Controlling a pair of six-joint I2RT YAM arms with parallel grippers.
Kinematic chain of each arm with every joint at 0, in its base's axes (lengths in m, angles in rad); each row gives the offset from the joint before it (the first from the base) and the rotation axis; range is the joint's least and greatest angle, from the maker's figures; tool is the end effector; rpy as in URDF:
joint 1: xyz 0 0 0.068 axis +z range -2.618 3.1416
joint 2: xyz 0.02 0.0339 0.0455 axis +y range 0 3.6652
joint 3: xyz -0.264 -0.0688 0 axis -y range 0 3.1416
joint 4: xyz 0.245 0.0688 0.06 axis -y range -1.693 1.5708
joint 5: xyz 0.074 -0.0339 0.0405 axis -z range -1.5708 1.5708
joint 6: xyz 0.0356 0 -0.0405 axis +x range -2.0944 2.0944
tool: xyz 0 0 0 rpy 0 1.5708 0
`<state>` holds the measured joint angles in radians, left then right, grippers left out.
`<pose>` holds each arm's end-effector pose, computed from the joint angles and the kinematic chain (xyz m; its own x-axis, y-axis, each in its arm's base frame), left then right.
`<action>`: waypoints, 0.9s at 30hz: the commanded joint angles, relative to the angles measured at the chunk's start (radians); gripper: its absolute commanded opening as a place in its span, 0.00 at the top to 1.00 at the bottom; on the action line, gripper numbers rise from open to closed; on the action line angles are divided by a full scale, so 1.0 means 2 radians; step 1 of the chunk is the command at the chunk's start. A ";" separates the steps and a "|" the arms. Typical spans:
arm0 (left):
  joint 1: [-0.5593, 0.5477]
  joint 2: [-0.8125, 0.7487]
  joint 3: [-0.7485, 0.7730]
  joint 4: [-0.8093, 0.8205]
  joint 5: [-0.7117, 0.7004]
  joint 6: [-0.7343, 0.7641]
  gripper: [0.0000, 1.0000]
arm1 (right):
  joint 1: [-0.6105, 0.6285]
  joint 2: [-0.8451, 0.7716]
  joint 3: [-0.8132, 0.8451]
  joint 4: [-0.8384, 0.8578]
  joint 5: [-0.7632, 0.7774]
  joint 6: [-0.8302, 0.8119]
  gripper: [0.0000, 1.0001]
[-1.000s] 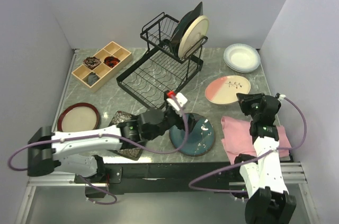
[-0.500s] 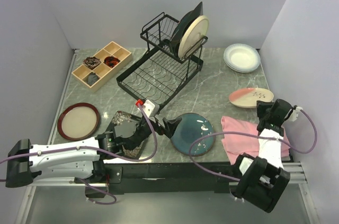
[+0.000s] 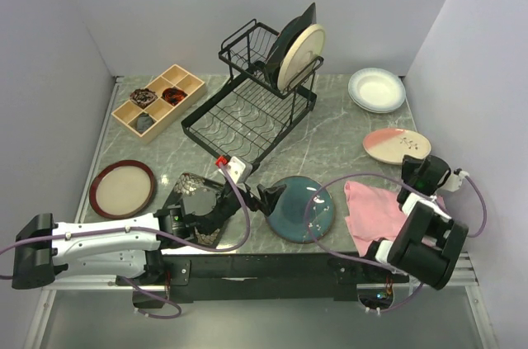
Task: Unload the plates from the dish rack
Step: Place the plate at the center of the board.
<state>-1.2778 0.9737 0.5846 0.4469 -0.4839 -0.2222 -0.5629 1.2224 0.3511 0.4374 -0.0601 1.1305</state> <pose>0.0812 -0.2119 0.3005 -0.1409 -0.2083 -0.9679 0.6995 0.6709 -0.2462 0.1981 -0.1225 0.1668 0.2886 0.8856 -0.3639 0.5290 0.1692 0.8316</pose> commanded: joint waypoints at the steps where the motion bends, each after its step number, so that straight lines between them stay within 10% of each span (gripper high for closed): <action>1: -0.004 -0.010 -0.007 0.048 0.007 0.006 0.01 | -0.008 0.044 0.011 0.087 0.029 0.012 0.89; 6: -0.005 -0.021 -0.010 0.048 0.000 0.009 0.00 | -0.013 0.095 0.041 0.042 0.018 0.005 0.66; 27: -0.012 -0.018 -0.015 0.057 -0.010 0.019 0.01 | -0.018 0.139 0.167 -0.262 0.105 -0.002 0.26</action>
<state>-1.2938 0.9508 0.5602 0.5125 -0.4938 -0.1959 -0.5938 1.5055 0.6365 0.0570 0.0914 1.1187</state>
